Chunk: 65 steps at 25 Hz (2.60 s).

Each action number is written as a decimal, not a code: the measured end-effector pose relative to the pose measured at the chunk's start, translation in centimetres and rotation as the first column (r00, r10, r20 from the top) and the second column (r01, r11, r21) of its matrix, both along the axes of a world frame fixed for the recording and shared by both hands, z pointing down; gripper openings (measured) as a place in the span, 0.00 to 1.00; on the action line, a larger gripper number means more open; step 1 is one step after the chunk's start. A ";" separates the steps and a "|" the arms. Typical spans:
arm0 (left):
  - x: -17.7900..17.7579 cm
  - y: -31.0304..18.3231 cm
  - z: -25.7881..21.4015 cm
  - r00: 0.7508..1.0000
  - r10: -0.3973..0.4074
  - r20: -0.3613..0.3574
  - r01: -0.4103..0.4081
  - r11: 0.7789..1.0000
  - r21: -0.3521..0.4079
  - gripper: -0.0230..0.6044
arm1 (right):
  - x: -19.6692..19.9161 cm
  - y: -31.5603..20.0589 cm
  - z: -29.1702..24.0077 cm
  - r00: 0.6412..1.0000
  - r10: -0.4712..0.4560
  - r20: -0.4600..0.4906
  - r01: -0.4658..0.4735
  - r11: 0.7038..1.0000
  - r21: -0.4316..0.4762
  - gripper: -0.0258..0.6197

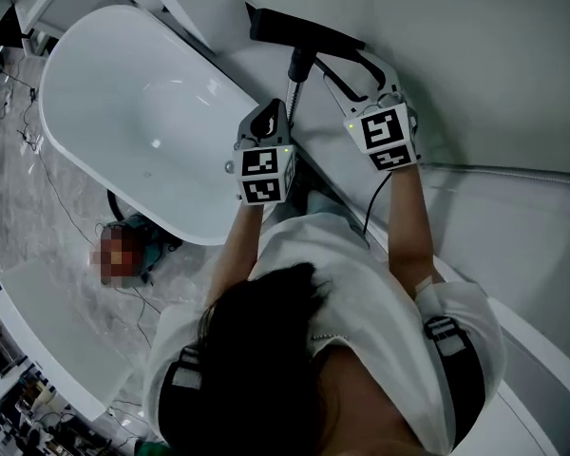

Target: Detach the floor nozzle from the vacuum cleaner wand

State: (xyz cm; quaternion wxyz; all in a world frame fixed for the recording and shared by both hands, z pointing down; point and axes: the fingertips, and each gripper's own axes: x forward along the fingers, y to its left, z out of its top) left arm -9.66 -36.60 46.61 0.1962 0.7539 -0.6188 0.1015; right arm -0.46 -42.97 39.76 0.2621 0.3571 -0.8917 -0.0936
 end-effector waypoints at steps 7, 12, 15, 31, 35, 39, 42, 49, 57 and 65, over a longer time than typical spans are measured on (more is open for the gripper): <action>-0.2 -0.6 0.1 1.000 -0.019 -0.001 0.019 1.000 0.002 0.04 | -0.6 -1.7 -0.5 0.992 -0.071 -0.109 0.075 0.997 0.035 0.48; -0.2 -0.9 0.0 0.999 -0.032 -0.007 0.032 0.999 0.003 0.04 | -0.5 -2.5 -0.3 0.982 -0.113 -0.154 0.118 0.993 0.023 0.49; -0.3 -1.2 0.5 0.999 -0.040 -0.004 0.040 0.999 -0.005 0.04 | -0.8 -3.3 0.2 0.973 -0.128 -0.194 0.137 0.990 0.035 0.50; -1.0 -1.2 1.7 0.996 -0.089 -0.026 0.088 0.996 -0.019 0.04 | -2.7 -4.8 2.0 0.926 -0.234 -0.296 0.240 0.971 -0.015 0.50; -1.2 -1.1 1.8 0.996 -0.087 -0.033 0.087 0.996 -0.025 0.04 | -3.2 -5.1 2.5 0.910 -0.249 -0.332 0.258 0.966 -0.019 0.50; -1.2 -1.1 1.6 0.996 -0.082 -0.038 0.081 0.996 -0.028 0.04 | -3.7 -5.1 2.6 0.885 -0.288 -0.366 0.301 0.953 -0.022 0.50; -1.3 -1.3 1.3 0.996 -0.079 -0.035 0.079 0.997 -0.019 0.04 | -3.9 -5.4 2.8 0.874 -0.291 -0.390 0.312 0.950 -0.010 0.49; -1.4 -1.7 1.5 0.996 -0.079 -0.031 0.079 0.997 -0.023 0.04 | -4.1 -5.4 3.6 0.853 -0.321 -0.412 0.335 0.942 -0.040 0.38; -0.9 -2.2 1.7 0.998 -0.058 -0.040 0.058 0.998 -0.015 0.04 | -4.1 -5.4 3.8 0.854 -0.327 -0.405 0.334 0.941 -0.054 0.37; 0.6 -2.6 1.9 0.994 0.083 -0.069 -0.084 0.996 -0.013 0.18 | -4.2 -5.3 3.7 0.852 -0.332 -0.405 0.337 0.940 -0.062 0.37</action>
